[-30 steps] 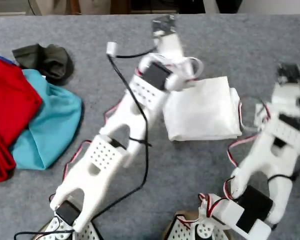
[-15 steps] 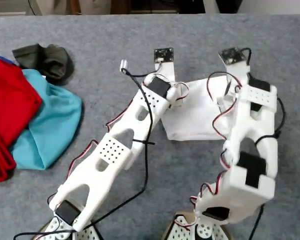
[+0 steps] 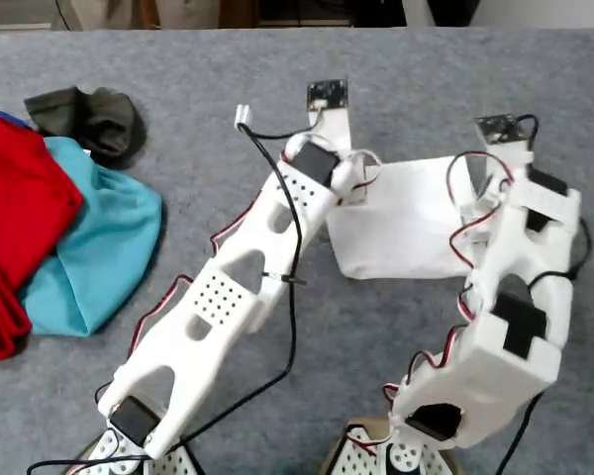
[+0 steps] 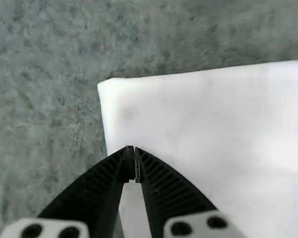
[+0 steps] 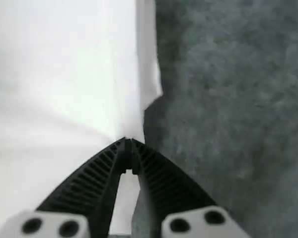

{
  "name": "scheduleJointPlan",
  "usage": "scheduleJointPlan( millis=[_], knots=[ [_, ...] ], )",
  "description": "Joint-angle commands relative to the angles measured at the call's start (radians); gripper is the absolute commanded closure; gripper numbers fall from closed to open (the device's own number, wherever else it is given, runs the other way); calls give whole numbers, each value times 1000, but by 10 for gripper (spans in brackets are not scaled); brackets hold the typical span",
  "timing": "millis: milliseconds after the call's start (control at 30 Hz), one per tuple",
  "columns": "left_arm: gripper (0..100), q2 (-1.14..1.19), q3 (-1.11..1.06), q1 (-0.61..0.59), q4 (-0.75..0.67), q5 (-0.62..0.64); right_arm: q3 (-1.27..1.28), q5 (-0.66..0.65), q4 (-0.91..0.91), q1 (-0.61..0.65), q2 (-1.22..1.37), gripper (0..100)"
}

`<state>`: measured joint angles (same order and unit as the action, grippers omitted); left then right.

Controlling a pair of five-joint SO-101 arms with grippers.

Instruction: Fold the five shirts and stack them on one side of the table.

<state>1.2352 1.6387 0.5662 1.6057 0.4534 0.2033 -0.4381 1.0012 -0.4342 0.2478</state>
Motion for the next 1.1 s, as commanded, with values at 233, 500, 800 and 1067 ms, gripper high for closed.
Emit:
scheduleJointPlan(
  millis=[233,500,800,1067],
  knots=[
    [982,-185,-20,193,160,-98,-107,-66,-58,44,-183,994],
    [982,-186,-209,227,160,-69,-248,-64,-235,73,128,993],
    [982,-185,-328,198,158,-77,-556,-64,-232,67,461,995],
    [982,-196,-229,204,153,-75,-654,-58,-80,31,430,996]
  ],
)
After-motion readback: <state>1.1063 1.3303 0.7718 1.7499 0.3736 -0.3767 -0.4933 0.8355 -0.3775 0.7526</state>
